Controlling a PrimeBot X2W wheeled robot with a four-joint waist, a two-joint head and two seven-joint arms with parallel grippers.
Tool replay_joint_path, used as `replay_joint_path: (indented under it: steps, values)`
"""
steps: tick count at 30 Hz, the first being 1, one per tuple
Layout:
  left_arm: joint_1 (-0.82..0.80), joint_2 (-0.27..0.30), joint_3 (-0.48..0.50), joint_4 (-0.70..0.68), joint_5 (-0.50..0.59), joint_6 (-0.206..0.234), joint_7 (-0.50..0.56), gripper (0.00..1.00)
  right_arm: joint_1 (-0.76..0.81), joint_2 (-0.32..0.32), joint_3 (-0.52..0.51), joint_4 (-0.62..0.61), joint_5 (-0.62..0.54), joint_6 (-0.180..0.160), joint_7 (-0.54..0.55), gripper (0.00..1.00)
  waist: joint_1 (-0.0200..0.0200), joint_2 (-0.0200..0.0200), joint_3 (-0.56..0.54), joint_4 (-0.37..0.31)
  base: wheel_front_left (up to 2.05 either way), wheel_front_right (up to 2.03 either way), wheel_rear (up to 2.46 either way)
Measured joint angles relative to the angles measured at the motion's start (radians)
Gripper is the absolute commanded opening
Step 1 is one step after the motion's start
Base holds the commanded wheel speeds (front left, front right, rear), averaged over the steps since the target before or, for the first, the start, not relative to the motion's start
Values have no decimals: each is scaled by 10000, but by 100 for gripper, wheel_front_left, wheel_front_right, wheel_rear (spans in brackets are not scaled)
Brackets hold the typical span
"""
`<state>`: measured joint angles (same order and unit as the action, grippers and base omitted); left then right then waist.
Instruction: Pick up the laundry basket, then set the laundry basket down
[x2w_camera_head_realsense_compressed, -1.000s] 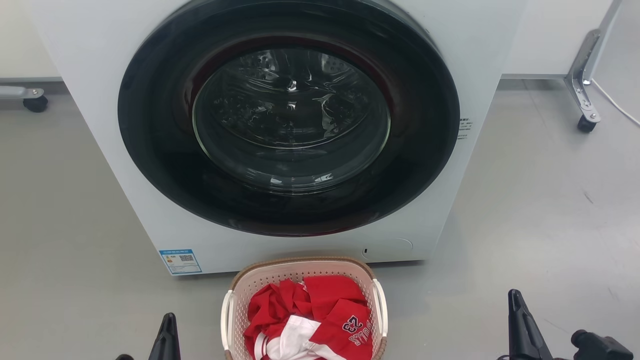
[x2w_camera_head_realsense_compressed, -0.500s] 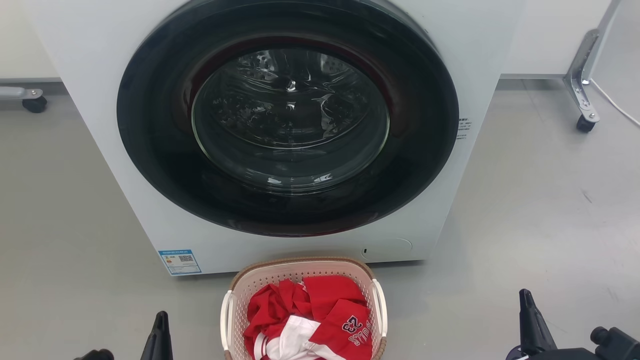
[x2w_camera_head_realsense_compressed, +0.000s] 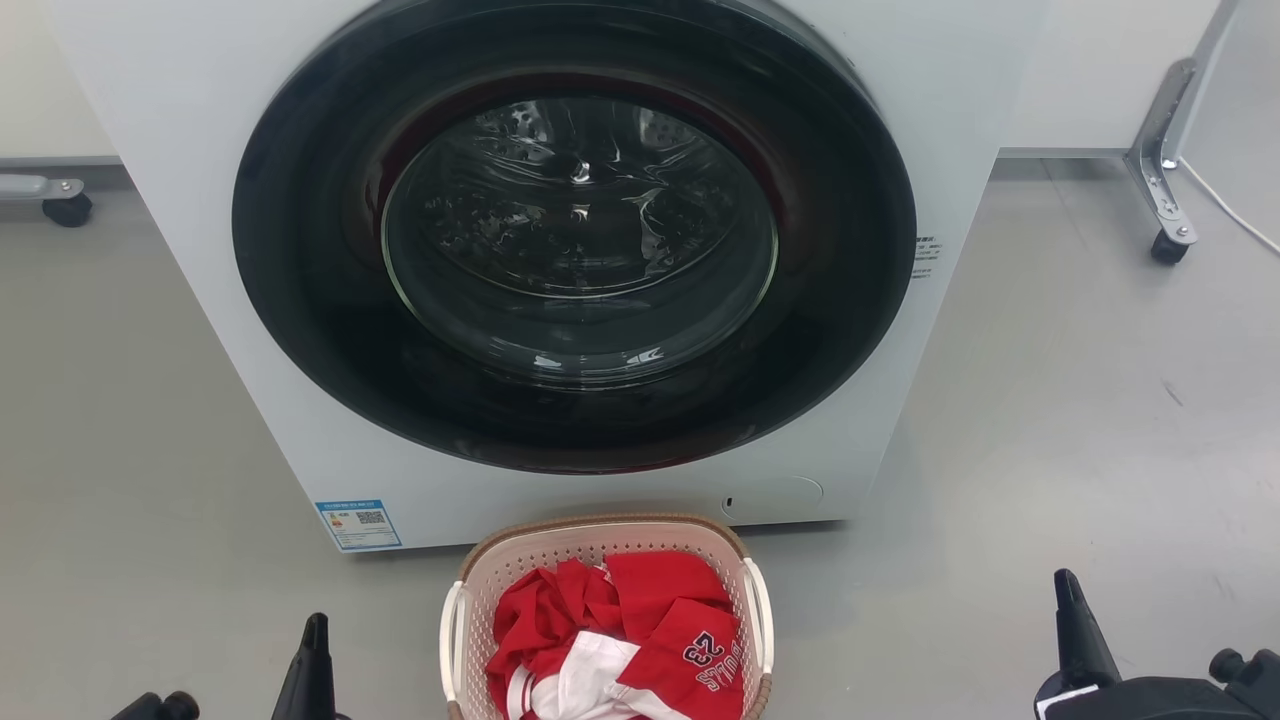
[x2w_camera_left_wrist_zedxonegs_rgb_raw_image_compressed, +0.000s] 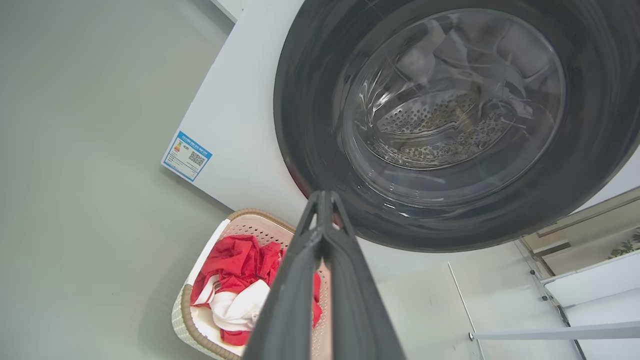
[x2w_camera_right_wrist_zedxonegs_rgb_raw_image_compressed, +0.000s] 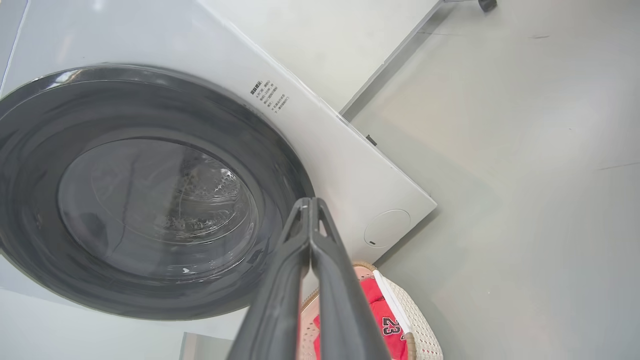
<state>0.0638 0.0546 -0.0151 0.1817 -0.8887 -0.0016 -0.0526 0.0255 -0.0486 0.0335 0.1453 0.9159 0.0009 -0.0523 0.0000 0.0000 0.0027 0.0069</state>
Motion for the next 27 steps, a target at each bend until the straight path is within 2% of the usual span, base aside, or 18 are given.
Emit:
replay_joint_path:
  steps: [27]
  values:
    - [-821, -61, 637, 660, -4194, -702, 1003, 0, -620, 27, -972, 907, 4031, 698, 966, 0, 0, 0, -6, -41, 0, 0, 0]
